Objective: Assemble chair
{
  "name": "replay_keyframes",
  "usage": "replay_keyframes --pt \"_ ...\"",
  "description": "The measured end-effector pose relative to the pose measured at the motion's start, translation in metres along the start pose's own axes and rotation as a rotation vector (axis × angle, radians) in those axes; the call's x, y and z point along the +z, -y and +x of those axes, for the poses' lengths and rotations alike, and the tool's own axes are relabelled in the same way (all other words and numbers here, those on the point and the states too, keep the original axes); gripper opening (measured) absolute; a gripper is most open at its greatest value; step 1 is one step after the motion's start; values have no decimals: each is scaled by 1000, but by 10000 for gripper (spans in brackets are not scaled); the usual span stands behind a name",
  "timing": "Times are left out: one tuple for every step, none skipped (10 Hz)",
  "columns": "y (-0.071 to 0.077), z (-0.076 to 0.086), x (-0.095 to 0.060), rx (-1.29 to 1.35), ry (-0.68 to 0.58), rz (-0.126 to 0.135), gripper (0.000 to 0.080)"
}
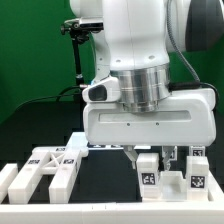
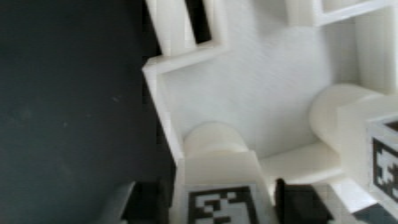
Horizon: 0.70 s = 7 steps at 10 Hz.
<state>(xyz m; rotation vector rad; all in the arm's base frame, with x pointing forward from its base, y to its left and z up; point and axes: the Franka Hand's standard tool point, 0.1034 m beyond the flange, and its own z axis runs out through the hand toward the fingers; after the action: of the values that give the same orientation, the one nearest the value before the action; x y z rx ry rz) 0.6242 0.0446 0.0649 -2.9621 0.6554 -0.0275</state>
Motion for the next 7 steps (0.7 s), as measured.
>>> replay_keyframes --pt "1 0 0 77 -3 1 284" --pt "6 1 -1 238 -17 6 284" --pt "9 -1 0 384 -14 11 284" --pt "14 -2 0 595 -9 21 284" --pt "17 -2 1 786 0 43 284" --pt "19 4 0 912 -15 75 284" --pt "21 7 0 1054 -22 106 284"
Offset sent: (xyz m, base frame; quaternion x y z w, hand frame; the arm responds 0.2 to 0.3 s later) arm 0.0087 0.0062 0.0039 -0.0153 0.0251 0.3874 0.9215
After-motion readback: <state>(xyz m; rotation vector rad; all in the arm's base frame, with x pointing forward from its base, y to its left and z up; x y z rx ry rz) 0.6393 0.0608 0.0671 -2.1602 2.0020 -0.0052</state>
